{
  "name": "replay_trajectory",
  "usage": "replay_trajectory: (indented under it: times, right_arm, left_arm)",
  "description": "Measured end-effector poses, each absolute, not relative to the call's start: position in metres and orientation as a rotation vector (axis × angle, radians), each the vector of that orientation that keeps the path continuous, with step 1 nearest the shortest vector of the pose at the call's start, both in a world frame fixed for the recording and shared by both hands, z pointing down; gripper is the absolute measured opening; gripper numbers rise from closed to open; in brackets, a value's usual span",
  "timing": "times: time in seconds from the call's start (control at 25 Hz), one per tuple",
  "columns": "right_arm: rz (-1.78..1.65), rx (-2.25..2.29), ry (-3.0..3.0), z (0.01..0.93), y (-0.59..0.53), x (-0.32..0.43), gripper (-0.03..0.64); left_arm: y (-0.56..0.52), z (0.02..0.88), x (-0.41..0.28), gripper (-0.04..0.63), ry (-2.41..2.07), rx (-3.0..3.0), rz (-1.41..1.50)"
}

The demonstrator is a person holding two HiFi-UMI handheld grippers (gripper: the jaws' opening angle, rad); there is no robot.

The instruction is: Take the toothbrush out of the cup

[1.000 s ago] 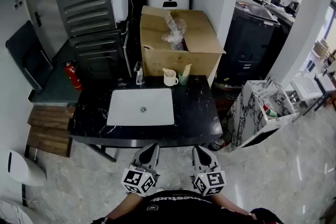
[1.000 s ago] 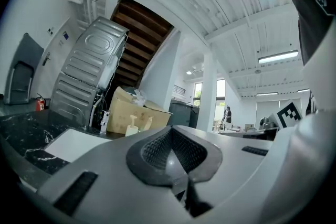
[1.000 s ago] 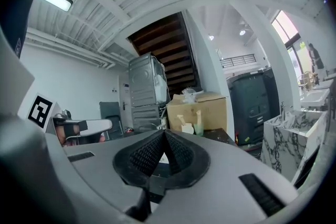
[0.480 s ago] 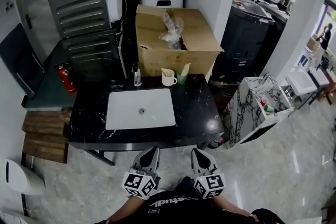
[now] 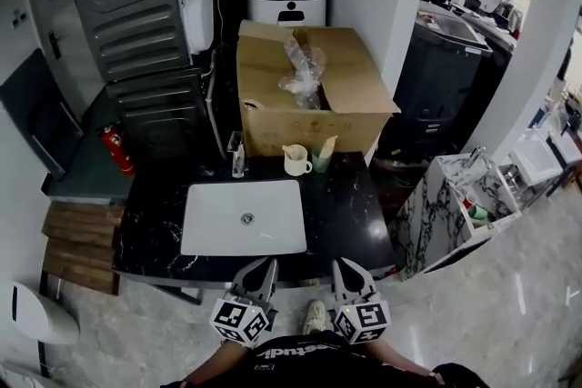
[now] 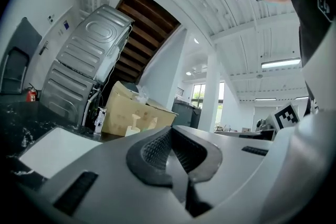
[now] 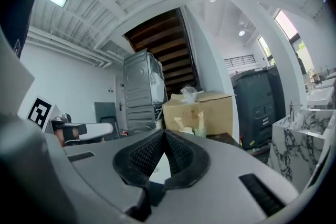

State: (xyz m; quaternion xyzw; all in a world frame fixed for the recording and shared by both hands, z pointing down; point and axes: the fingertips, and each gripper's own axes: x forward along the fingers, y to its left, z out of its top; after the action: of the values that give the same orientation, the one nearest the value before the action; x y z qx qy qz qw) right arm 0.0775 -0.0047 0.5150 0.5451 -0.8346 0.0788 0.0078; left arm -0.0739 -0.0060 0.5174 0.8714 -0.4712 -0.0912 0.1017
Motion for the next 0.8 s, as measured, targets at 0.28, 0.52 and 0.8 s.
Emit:
replay_trajectory:
  times: [0.28, 0.52, 0.8]
  right_arm:
    - [0.188, 1.615, -2.697, 0.486, -0.107, 0.096, 0.037]
    - [0.239, 1.597, -2.707, 0.493, -0.161, 0.12, 0.037]
    - [0.307, 1.656, -2.667, 0.504, -0.193, 0.12, 0.037]
  left_arm:
    - [-0.101, 0.488, -0.047, 0.014, -1.455, 2.608, -0.309]
    - [-0.15, 0.486, -0.021, 0.014, -1.463, 2.623, -0.293]
    - [-0.193, 0.492, -0.032, 0.014, -1.435, 2.618, -0.254]
